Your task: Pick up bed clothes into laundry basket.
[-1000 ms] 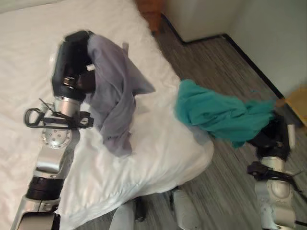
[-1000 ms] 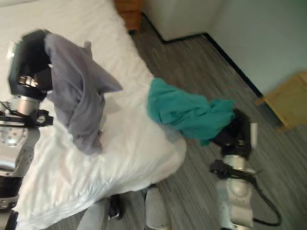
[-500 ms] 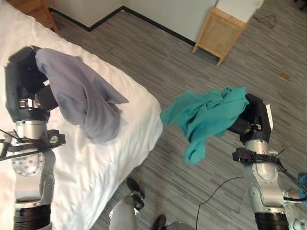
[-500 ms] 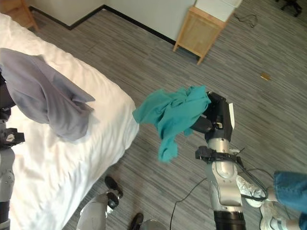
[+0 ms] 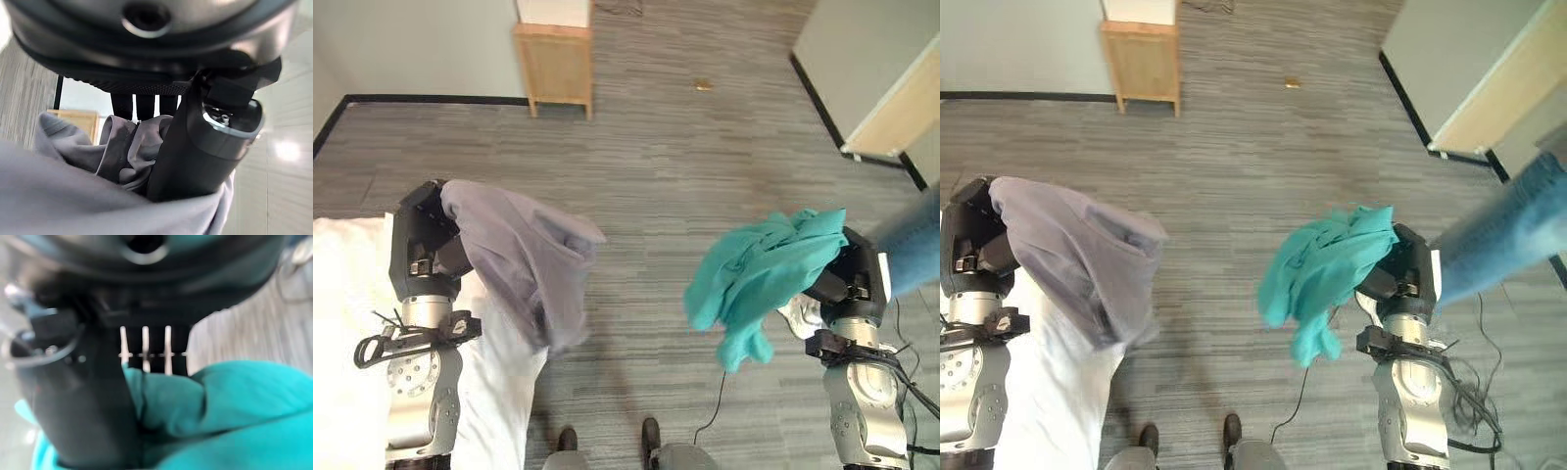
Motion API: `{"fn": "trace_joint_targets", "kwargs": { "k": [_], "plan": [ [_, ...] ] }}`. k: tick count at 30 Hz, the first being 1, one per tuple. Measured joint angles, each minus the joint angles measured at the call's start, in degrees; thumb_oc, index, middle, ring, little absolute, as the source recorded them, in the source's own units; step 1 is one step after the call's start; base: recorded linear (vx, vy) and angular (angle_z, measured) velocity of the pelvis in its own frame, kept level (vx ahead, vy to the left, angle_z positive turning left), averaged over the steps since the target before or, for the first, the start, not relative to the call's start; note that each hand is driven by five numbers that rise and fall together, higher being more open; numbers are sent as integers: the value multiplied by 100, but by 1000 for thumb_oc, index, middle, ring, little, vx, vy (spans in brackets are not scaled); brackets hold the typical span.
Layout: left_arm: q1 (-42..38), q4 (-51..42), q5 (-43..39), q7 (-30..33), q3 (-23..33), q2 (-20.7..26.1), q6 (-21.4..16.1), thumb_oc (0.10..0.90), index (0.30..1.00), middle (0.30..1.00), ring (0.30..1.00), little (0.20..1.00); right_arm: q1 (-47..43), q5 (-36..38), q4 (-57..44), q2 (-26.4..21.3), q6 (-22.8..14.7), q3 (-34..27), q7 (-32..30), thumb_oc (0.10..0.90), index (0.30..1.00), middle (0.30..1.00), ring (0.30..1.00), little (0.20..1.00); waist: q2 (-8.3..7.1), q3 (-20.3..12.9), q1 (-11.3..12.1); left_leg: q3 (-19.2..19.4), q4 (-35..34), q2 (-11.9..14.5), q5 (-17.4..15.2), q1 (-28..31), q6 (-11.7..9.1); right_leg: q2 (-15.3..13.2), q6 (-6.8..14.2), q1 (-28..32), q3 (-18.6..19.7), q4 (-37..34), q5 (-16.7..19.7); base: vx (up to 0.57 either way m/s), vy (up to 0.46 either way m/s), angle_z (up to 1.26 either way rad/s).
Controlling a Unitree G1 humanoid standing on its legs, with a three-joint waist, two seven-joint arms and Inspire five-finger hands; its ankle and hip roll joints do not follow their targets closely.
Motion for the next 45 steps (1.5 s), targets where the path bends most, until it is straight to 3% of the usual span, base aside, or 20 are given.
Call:
{"fn": "trace_joint_targets", "kwargs": {
  "k": [8,9,11,18,20,21,25,27,30,34,35,36,37,39,40,41,42,43,44,45],
  "plan": [
    [266,-16,0,32,83,-215,24,400,300,300,300,300,203,-21,13,183,20,257,147,400,300,300,300,300,90,-79,101,122,-129,-138,69,73,83,-99,63,89,123,-289,189,-1,64,-6],
    [268,-18,3,17,105,-265,24,400,300,300,300,300,165,-31,-1,183,20,126,163,400,300,300,300,300,115,-249,80,128,-303,-137,112,285,92,-93,78,272,125,-393,208,31,53,5],
    [305,479,467,188,58,-294,-126,400,300,300,300,300,215,-62,256,187,-93,222,164,400,300,300,300,300,125,-251,86,109,-282,-159,114,405,87,-90,76,485,119,-510,220,35,54,8],
    [1068,1685,575,563,79,-682,168,400,300,300,300,300,412,-127,815,186,-85,433,109,400,300,300,300,300,197,-251,265,-22,-227,-155,93,359,70,-84,56,561,32,-622,256,10,31,8],
    [1074,1767,572,678,89,-673,166,400,300,300,300,300,302,-132,816,175,-90,610,85,400,300,300,300,300,227,-189,371,29,-64,-123,15,193,119,-55,121,188,-27,-132,199,25,27,-24],
    [1068,1776,570,755,117,-615,160,400,300,300,300,300,90,-147,801,172,-92,877,86,400,300,300,300,300,337,37,424,161,142,-16,-54,58,174,-2,197,-477,-228,912,154,102,17,-54],
    [1024,1780,568,772,126,-504,156,400,300,300,300,300,18,-242,773,236,-89,1332,275,400,300,300,300,300,398,374,383,290,233,-62,-166,218,334,-297,695,-1329,-365,2613,-176,226,-61,-23],
    [927,1729,568,746,128,-442,126,400,300,300,300,300,193,-266,771,258,-82,1337,303,400,300,300,300,300,384,406,373,269,302,-111,-266,145,321,-670,670,-1687,-349,2236,-298,502,-222,11],
    [657,1751,548,780,156,-361,120,400,300,300,300,300,269,-265,783,279,-82,1175,269,400,300,300,300,300,339,423,310,109,389,-119,-374,89,200,-1252,634,-1781,-178,578,-237,447,-230,19],
    [351,1760,546,798,187,-352,76,400,300,300,300,300,315,-273,789,386,-81,1091,265,400,300,300,300,300,317,411,150,-125,495,242,-702,246,-201,-1492,569,-1726,-105,-273,-141,576,-381,36],
    [350,1756,544,787,182,-348,18,400,300,300,300,300,354,-272,787,386,-76,1083,261,400,300,300,300,300,314,373,-3,-344,312,558,-810,525,-371,-1384,635,-1486,-297,157,-83,505,-397,84],
    [382,1745,546,782,147,-277,13,400,300,300,300,300,487,-270,801,405,-91,1071,259,400,300,300,300,300,193,201,-99,-519,204,704,-812,654,-461,-1345,686,-1304,-372,393,-180,547,-459,88],
    [486,1735,546,774,142,-393,-60,400,300,300,300,300,324,-271,1071,190,-105,1052,278,400,300,300,300,300,391,43,-150,-568,-66,1133,-782,890,-630,-1044,718,-1596,-590,1126,287,325,-260,46],
    [503,1735,539,766,87,-472,-58,400,300,300,300,300,-15,-265,1548,-31,-78,957,207,400,300,300,300,300,421,23,-73,-560,432,1523,-526,827,-718,-669,255,-1880,-579,2062,-136,520,-489,-10],
    [491,1858,484,756,22,-536,-126,400,300,300,300,300,-161,-238,1771,-53,-137,876,202,400,300,300,300,300,388,8,-46,-765,1129,1573,-332,515,-700,-549,61,-1850,-733,2278,-463,573,-658,3],
    [342,2121,347,777,-83,-574,-171,400,300,300,300,300,-241,-196,2022,-3,-116,754,172,400,300,300,300,300,229,-35,-52,-953,2068,1547,42,29,-757,-561,-114,-1794,-804,2443,-594,297,-419,0],
    [261,2195,308,769,-139,-745,-86,400,300,300,300,300,-137,-170,2017,-38,-82,618,157,400,300,300,300,300,169,-42,83,-766,3082,1602,636,-479,-153,-389,-319,-1656,-837,2486,-748,533,-735,-16],
    [502,2108,165,753,-151,-672,-57,400,300,300,300,300,-71,-91,2030,-62,-102,801,118,400,300,300,300,300,-71,-92,179,-1327,3990,1419,2292,-1044,88,-92,-705,-1384,-753,2325,-1004,528,-656,-51],
    [461,1942,126,756,-298,-650,-69,400,300,300,300,300,-2,-14,1851,-201,-102,683,67,400,300,300,300,300,-203,41,306,-1542,5551,919,2352,-1700,123,-95,-652,-1286,-667,2225,-918,550,-585,-72],
    [442,1925,115,710,-368,-657,-95,400,300,300,300,300,-74,0,1800,-192,-109,606,59,400,300,300,300,300,-279,178,520,-1341,6592,635,1719,-2166,230,-12,-746,-1066,-555,2082,-881,321,-258,-55]
  ]
}}
